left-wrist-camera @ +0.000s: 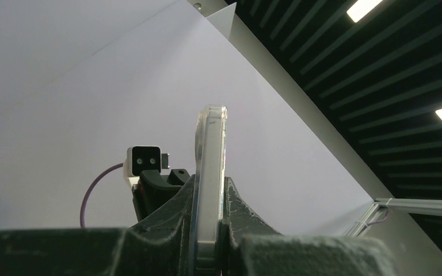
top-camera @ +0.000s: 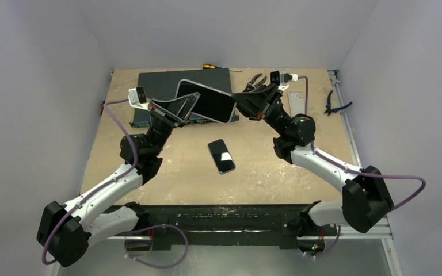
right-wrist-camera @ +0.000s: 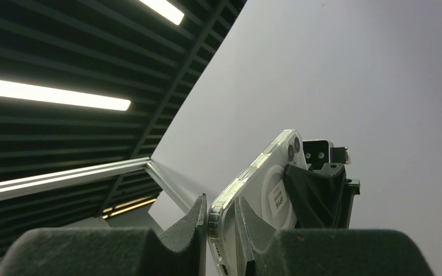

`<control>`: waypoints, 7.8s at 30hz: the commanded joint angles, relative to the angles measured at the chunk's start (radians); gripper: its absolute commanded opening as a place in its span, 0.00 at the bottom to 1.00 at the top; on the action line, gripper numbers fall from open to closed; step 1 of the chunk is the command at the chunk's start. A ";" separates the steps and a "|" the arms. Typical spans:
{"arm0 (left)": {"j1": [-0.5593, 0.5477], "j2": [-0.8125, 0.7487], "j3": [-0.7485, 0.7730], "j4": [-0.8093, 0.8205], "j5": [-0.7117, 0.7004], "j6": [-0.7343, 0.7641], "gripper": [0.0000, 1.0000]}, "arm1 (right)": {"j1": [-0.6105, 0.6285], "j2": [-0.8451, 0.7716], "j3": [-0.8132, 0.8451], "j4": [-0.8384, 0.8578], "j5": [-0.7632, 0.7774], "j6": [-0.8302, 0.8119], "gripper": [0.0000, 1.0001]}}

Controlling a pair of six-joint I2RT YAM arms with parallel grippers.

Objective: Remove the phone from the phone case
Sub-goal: Remove the phone case from the phone.

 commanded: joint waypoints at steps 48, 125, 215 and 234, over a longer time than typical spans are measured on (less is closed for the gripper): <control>-0.044 -0.014 0.010 -0.093 -0.010 -0.024 0.00 | 0.001 -0.447 0.115 -0.730 -0.066 -0.668 0.64; -0.050 -0.020 0.113 -0.399 -0.081 0.031 0.00 | 0.127 -0.498 0.112 -0.793 0.032 -0.909 0.00; -0.127 0.069 -0.074 0.132 -0.073 0.193 0.00 | 0.126 -0.311 0.178 -0.405 0.143 -0.579 0.59; -0.127 -0.039 -0.149 0.371 -0.158 0.280 0.00 | 0.086 -0.428 0.123 -0.868 0.230 -0.720 0.65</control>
